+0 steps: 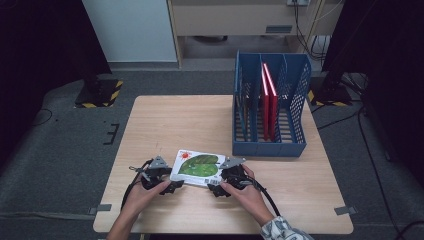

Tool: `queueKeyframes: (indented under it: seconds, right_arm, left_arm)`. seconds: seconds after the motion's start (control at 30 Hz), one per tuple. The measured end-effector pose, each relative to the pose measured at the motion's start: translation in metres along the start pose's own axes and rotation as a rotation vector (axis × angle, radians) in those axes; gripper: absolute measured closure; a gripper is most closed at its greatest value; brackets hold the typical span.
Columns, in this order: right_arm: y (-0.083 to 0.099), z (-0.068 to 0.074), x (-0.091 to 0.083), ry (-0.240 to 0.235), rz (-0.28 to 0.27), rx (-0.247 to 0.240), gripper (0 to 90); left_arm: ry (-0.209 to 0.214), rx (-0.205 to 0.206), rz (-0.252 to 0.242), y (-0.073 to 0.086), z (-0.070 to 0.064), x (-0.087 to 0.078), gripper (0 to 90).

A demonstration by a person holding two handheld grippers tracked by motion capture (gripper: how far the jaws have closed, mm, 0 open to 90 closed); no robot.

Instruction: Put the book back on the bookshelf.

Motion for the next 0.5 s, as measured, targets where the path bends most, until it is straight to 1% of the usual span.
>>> queueKeyframes:
  seconds: [0.1,0.2,0.23,0.27,0.4,0.5]
  right_arm:
    - [0.001,0.000,-0.002,-0.005,-0.005,-0.003,9.6]
    - [0.001,0.000,-0.001,-0.006,-0.010,-0.005,9.2]
    - [0.000,-0.001,-0.001,-0.010,-0.010,-0.006,9.2]
    - [-0.001,-0.001,-0.001,-0.015,-0.017,0.004,9.3]
    - [-0.001,-0.001,0.000,-0.011,-0.023,0.003,9.0]
    - [-0.001,-0.001,0.000,-0.010,-0.026,0.005,8.9]
  left_arm:
    - [-0.025,0.000,-0.032,-0.006,0.005,-0.001,17.2]
    - [-0.059,-0.025,-0.067,-0.014,0.013,-0.001,17.3]
    - [-0.067,-0.028,-0.079,-0.017,0.016,-0.001,17.3]
    - [-0.074,-0.026,-0.084,-0.019,0.017,0.000,17.4]
    - [-0.081,-0.034,-0.069,-0.019,0.023,0.009,17.6]
    - [-0.080,-0.044,-0.045,-0.016,0.025,0.016,17.7]
Point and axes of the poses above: each handheld gripper's, and its own axes: x roughly forward along the jaws, y roughly out of its underside, z roughly to its left, the point moved 10 cm from there along x, roughly forward along the jaws, and after that the axes turned 4 degrees about x, right-handed, at the moved point
